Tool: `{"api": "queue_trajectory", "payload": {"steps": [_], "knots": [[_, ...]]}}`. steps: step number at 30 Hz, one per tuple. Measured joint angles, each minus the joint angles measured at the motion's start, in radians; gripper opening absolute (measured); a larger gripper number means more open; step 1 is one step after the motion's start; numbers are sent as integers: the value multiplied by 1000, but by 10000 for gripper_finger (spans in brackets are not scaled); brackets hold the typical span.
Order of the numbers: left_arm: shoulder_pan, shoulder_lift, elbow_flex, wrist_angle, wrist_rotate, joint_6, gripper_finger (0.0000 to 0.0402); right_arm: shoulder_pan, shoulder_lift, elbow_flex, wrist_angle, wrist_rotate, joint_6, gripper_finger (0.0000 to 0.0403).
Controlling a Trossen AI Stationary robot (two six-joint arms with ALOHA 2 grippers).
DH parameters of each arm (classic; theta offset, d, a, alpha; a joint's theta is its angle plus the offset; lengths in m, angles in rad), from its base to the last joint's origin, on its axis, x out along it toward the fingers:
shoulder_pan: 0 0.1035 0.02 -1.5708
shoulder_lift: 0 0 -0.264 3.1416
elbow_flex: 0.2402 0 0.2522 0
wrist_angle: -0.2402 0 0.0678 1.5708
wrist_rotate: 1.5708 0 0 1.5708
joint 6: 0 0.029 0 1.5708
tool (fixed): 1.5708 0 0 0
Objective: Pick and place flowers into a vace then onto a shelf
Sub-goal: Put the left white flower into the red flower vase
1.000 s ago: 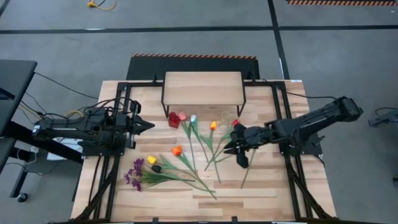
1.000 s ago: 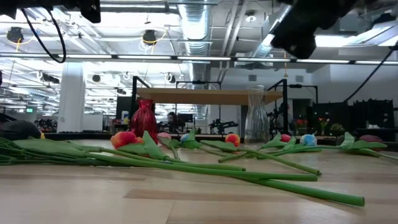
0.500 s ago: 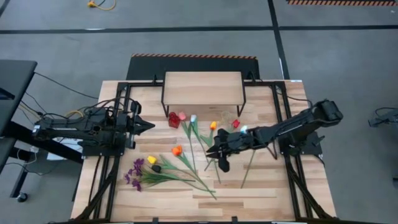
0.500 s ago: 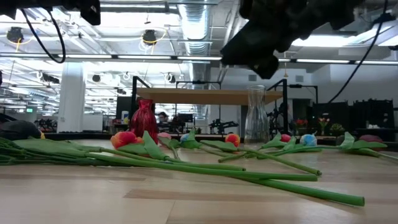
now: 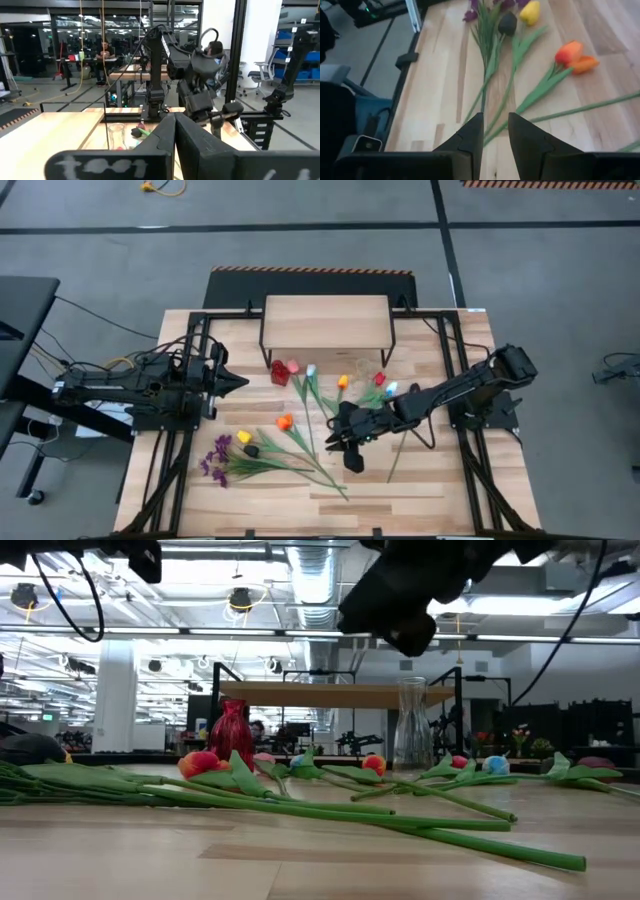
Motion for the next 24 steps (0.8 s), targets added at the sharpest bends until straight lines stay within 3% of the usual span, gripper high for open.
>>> {"api": "queue_trajectory", "payload": {"steps": [10, 15, 24], "knots": [[-38, 54, 0, 50, 104, -203, 0, -15, 88, -1, -147, 4, 266, 82], [-100, 97, 0, 71, 86, -208, 0, -13, 86, -2, -160, 12, 353, 82], [-175, 165, 0, 77, -1, -208, 0, -23, 59, -1, -244, 59, 342, 82]]}}
